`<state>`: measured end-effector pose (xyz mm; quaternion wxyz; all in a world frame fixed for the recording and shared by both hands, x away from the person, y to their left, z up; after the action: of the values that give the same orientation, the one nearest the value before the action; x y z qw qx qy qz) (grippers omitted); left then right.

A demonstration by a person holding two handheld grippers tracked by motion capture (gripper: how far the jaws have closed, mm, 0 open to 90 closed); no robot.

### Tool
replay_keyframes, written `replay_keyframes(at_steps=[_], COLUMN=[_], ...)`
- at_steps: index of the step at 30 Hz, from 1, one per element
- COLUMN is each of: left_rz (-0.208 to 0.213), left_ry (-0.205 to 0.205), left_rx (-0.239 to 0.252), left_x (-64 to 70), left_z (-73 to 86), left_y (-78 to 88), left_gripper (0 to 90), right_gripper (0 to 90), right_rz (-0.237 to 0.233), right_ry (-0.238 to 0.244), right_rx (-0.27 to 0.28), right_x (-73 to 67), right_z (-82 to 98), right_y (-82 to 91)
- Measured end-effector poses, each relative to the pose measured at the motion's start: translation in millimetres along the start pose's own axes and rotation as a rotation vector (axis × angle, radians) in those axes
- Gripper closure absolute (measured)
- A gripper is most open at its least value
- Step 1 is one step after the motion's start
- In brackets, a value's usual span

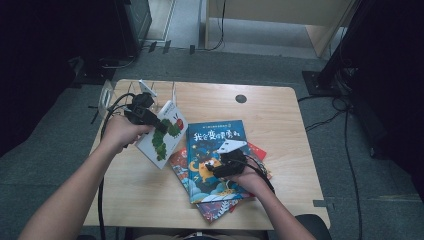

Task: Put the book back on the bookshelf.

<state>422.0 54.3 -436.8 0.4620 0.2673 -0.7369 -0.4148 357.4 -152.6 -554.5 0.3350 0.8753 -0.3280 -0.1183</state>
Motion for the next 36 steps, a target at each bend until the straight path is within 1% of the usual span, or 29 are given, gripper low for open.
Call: replay_keyframes(at_steps=[4,5,7,13,16,19,22,24,28,29,31,36], left_rz=[-0.005,-0.007,-0.004,0.013,0.022,0.018,0.009,0.010,0.006,0.005,0.005,-0.023], left_ry=[0.012,0.023,0.027,0.018,0.025,0.026,0.028,0.030,0.040,0.047,0.047,0.059], left_rx=[-0.002,0.001,0.004,0.005,0.007,0.007,0.005,0.005,0.006,0.010,0.006,-0.002], left_x=[-4.2,-7.0,-8.6,-5.7,-5.5,-6.7,-10.6,-12.3,-16.5,-17.3,-18.5,-24.2], left_z=[2.0,2.6,3.0,5.1,7.4,9.8,15.0,17.3,20.8,21.2,22.1,23.5], left_y=[2.2,3.9,4.8,8.3,12.8,15.7,21.3,23.9,27.1,27.0,27.4,25.3], left_gripper=[77.3,77.3,76.9,77.2,77.2,77.3,77.3,77.3,77.2,77.2,77.3,77.3], right_gripper=[20.6,20.6,20.6,20.6,20.6,20.6,20.6,20.6,20.6,20.6,20.6,20.5], right_rz=[0.000,0.000,0.000,0.000,0.000,0.000,0.000,0.000,0.000,-0.001,-0.001,-0.001], right_ry=[0.001,0.001,0.001,0.001,0.001,0.001,0.001,0.001,0.001,0.001,0.001,-0.001], right_rx=[0.000,0.000,0.000,0.000,0.000,0.000,0.000,0.000,0.000,0.000,0.000,-0.001], right_x=[0.0,0.1,0.0,0.1,0.1,0.1,0.1,0.0,0.1,0.0,0.0,-0.1], right_z=[0.0,0.0,0.0,0.0,0.0,0.0,0.0,0.0,0.0,0.0,0.0,0.0], right_y=[0.0,0.0,0.0,0.0,0.0,0.0,0.0,0.0,0.0,0.0,0.0,0.0])
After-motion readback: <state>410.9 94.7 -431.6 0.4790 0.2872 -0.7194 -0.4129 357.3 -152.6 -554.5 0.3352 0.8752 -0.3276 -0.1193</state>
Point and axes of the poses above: each handheld gripper's, and its own axes: y roughly backward along the jaws, z roughly out of its underside, x roughly to its right, the point moved 9 cm from there along -y, roughly forward along the jaws, and after that the axes turned 3 degrees about z, right-handed, at the moved point
